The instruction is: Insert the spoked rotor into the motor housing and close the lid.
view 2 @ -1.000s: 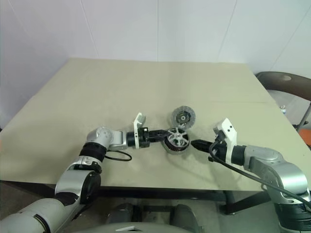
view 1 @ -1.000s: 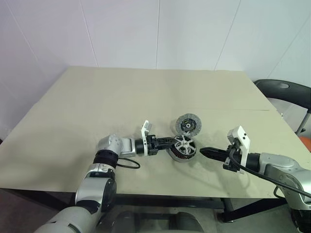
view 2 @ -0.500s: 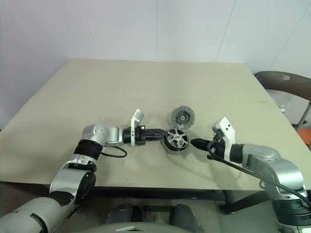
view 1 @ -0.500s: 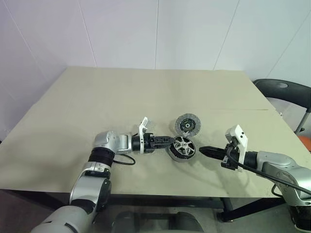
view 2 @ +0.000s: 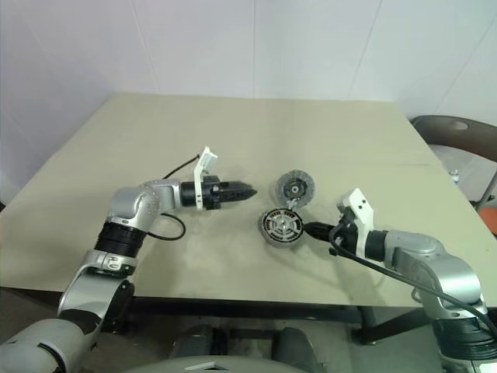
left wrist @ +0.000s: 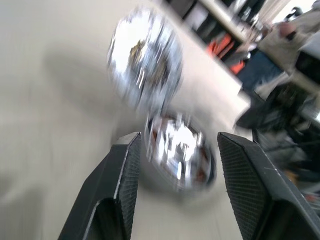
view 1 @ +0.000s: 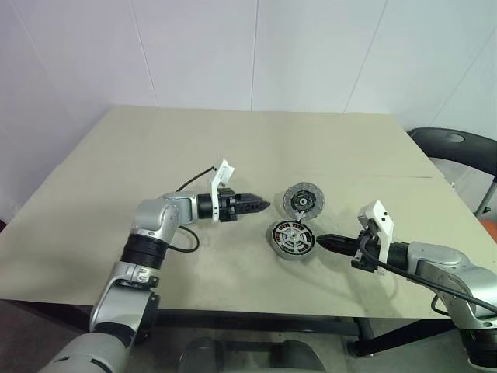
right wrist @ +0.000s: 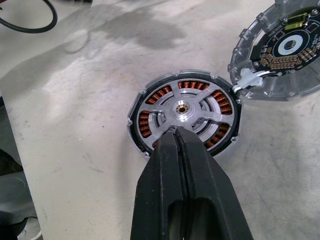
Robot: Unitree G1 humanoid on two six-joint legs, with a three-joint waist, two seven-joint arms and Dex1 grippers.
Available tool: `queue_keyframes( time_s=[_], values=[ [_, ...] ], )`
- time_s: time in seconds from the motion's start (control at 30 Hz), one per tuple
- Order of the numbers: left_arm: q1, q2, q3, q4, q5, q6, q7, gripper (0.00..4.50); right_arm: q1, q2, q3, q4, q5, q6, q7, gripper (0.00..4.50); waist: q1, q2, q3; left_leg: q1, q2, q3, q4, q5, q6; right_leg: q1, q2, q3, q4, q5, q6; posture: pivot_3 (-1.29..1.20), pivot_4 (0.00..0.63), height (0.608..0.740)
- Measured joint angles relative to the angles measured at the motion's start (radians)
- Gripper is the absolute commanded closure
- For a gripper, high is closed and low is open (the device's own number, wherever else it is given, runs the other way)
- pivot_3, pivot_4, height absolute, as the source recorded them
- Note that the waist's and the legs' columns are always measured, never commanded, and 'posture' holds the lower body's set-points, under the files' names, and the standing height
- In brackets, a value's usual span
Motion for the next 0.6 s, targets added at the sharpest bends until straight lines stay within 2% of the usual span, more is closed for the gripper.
queue_keyframes(
  time_s=[0.13, 0.33, 0.6],
  values=[
    [0.041, -0.067, -0.046, 0.007, 0.057, -0.177, -0.011, 4.49, 0.0, 0.0, 0.0, 0.0, 0.0, 0.0, 0.001, 4.5, 0.0, 0.0, 0.0, 0.0, -0.002, 0.0, 0.0, 0.0, 0.0, 0.0, 0.001, 0.0, 0.001, 0.0, 0.0, 0.0, 0.0, 0.74],
    [0.049, -0.139, -0.153, 0.147, 0.207, -0.384, 0.013, 4.49, -0.002, 0.0, 0.0, -0.001, 0.0, 0.002, 0.001, 4.5, 0.0, 0.0, 0.0, 0.0, -0.002, 0.0, 0.002, 0.0, 0.0, 0.0, 0.001, 0.0, 0.001, 0.0, 0.0, 0.0, 0.0, 0.74],
    [0.053, -0.126, -0.282, 0.225, 0.365, -0.546, -0.003, 4.49, 0.004, 0.002, 0.0, -0.008, 0.0, 0.006, -0.013, 4.5, 0.0, 0.0, 0.0, 0.0, -0.001, 0.0, 0.001, 0.0, 0.0, 0.0, 0.001, 0.0, 0.001, 0.0, 0.0, 0.0, 0.0, 0.74]
  ],
)
